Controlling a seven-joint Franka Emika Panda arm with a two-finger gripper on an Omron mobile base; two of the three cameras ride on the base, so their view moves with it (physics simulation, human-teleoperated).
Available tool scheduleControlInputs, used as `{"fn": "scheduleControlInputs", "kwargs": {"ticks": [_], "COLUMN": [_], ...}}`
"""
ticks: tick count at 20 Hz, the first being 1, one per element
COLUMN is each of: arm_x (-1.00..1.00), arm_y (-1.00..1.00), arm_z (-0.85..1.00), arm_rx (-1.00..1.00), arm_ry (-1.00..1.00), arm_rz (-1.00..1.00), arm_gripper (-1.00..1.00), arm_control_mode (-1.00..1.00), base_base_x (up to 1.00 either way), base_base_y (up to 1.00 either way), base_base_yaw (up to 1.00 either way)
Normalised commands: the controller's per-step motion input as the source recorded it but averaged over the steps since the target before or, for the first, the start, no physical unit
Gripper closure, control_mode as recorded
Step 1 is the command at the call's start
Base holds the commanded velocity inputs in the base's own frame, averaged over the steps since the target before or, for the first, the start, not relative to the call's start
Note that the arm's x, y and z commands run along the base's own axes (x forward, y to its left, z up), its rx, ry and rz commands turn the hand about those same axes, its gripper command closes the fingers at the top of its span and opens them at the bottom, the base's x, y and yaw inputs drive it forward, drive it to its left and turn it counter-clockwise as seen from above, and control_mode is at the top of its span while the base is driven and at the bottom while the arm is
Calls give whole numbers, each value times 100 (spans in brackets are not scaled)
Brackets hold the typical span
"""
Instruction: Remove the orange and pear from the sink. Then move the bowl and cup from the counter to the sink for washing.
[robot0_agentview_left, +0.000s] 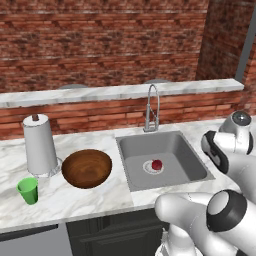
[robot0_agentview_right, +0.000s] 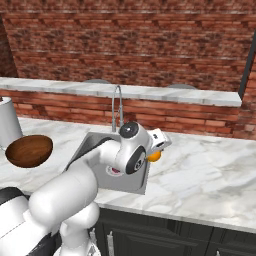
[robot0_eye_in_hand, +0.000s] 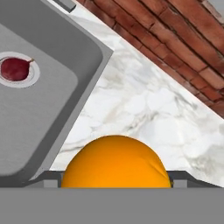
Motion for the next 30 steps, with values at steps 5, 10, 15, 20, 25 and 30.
{"fn": "scheduleControlInputs", "kwargs": {"ticks": [5, 10, 15, 20, 25, 30], "arm_x": [0, 0, 0, 0, 0, 0], "arm_y": [-16, -9, -12, -14, -12, -8], "arm_z": [-2, -7, -7, -8, -9, -13], "arm_rx": [0, 0, 0, 1, 1, 2], "arm_ry": [0, 0, 0, 0, 0, 0], "arm_rz": [-3, -1, 0, 0, -1, -2], "arm_gripper": [100, 100, 100, 100, 100, 100], "arm_control_mode": [-100, -100, -100, -100, -100, -100], "base_base_x": [0, 0, 0, 0, 0, 0], "base_base_y": [0, 0, 0, 0, 0, 0], "base_base_yaw": [0, 0, 0, 0, 0, 0]}}
